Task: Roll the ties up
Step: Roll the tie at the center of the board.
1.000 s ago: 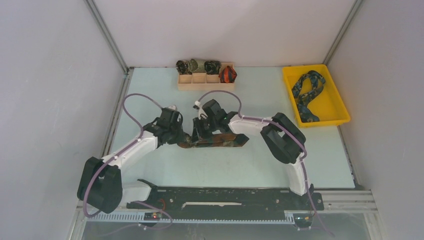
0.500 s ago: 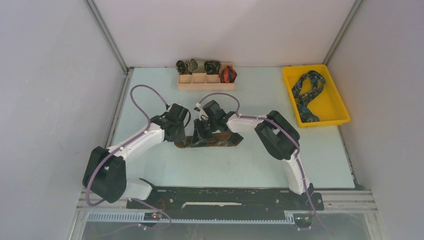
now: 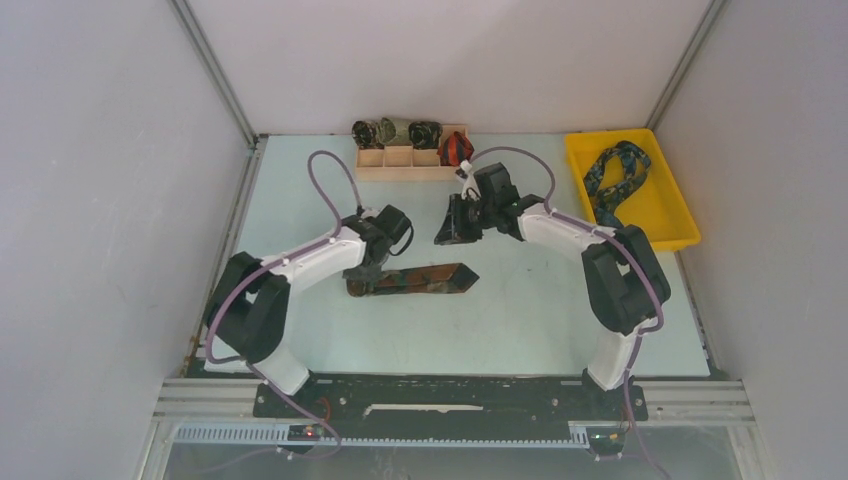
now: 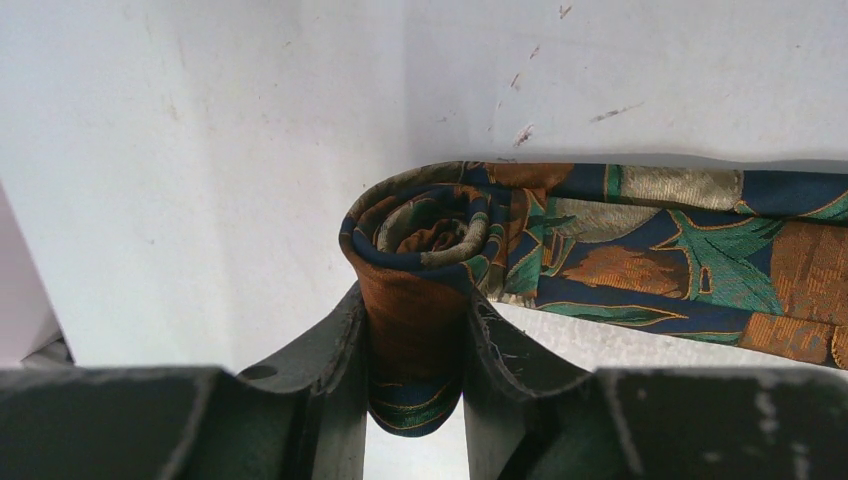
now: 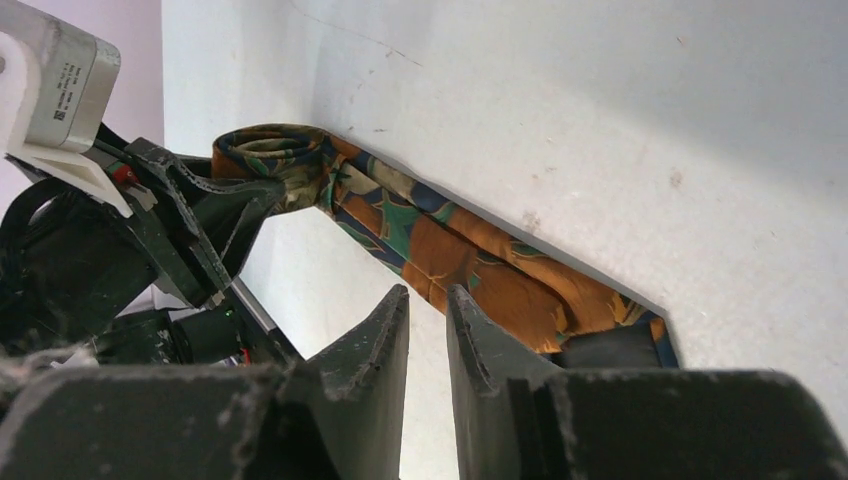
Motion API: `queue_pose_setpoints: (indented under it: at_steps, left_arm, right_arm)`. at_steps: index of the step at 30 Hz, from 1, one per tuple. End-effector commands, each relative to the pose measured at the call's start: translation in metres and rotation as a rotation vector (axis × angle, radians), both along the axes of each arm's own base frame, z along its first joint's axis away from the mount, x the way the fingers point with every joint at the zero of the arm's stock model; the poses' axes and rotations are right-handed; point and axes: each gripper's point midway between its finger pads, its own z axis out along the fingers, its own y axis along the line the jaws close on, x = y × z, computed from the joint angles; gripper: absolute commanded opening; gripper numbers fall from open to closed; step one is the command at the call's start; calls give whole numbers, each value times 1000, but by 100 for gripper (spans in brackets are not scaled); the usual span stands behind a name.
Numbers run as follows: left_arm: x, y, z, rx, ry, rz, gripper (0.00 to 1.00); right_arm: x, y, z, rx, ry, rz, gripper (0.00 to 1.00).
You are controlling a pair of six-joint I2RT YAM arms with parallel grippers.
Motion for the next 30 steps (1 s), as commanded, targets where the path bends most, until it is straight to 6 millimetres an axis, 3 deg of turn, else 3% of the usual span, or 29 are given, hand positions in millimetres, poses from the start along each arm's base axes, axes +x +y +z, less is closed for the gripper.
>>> queue_pose_setpoints:
  at_steps: [1, 14, 22, 30]
  left_arm:
    - [8, -1, 11, 115, -30, 4, 9]
    - [8, -46, -9, 136, 21, -62, 11]
    - [8, -68, -13, 104, 26, -91, 41]
    - [7, -84, -10, 35, 27, -114, 51]
  right_arm:
    - [-2, -12, 3, -13, -18, -13, 24]
    - [5, -26, -5, -11, 17, -47, 23]
    - [6, -27, -8, -14, 22, -50, 23]
    - [6, -27, -12, -17, 26, -51, 23]
